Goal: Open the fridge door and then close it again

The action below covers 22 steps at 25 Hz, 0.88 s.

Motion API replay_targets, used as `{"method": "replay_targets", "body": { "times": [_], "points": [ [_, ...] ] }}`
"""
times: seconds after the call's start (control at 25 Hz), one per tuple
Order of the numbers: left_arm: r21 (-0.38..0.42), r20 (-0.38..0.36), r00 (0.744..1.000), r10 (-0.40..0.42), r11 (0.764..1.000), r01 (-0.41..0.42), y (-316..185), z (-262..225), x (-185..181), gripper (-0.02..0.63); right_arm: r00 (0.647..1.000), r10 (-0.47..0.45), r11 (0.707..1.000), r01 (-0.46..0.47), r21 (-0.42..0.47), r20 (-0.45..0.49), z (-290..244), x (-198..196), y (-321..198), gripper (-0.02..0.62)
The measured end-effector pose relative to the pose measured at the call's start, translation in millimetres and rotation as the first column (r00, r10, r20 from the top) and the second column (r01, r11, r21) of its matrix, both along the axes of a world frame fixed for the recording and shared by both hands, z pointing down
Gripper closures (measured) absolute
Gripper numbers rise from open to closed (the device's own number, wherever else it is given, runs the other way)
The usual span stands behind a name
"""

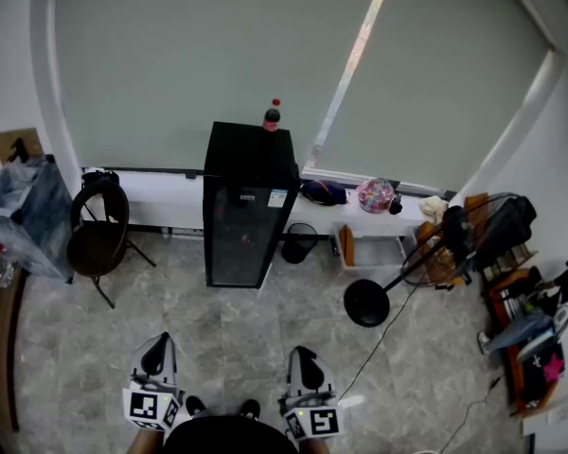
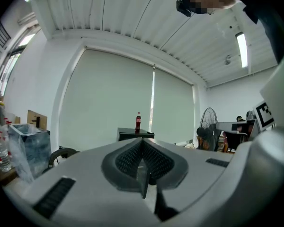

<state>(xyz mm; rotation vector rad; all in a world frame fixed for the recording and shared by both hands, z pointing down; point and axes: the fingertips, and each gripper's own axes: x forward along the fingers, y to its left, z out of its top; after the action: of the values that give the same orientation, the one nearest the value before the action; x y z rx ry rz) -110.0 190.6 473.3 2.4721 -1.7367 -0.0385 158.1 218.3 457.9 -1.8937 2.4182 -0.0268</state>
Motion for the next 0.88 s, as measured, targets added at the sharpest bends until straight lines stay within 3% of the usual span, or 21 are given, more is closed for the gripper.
{"method": "replay_targets", "body": {
  "times": [0.24, 0.32, 0.48, 0.6, 0.88],
  "points": [
    [-0.002, 0.0, 1.0, 0.001, 1.0, -0.001, 0.8, 1.8, 0.7, 0.598, 1.0, -0.016, 1.0, 0.016, 0.001, 0.007, -5.4, -3.9, -0.6, 0.577],
    [-0.003, -0.001, 1.0, 0.0, 1.0, 0.0, 1.1, 2.4, 0.8, 0.598, 1.0, -0.017, 0.999, 0.018, -0.032, 0.012, -2.8, -5.2, 0.1, 0.55],
    [0.016, 0.01, 1.0, 0.01, 1.0, -0.01, 1.7, 0.8, 3.3, 0.598, 0.999, -0.042, 0.999, 0.042, 0.02, 0.011, -6.3, -7.1, -2.0, 0.512],
    [0.041, 0.049, 0.999, 0.017, 0.999, -0.019, 3.9, -3.3, 7.3, 0.597, 0.999, -0.051, 0.999, 0.051, 0.01, 0.003, -3.9, -8.1, -1.3, 0.484],
    [0.075, 0.111, 0.993, 0.033, 0.996, -0.041, 6.4, -3.3, 11.3, 0.428, 0.999, -0.045, 0.999, 0.045, 0.002, -0.011, -2.5, -6.4, -1.9, 0.365]
  ]
}}
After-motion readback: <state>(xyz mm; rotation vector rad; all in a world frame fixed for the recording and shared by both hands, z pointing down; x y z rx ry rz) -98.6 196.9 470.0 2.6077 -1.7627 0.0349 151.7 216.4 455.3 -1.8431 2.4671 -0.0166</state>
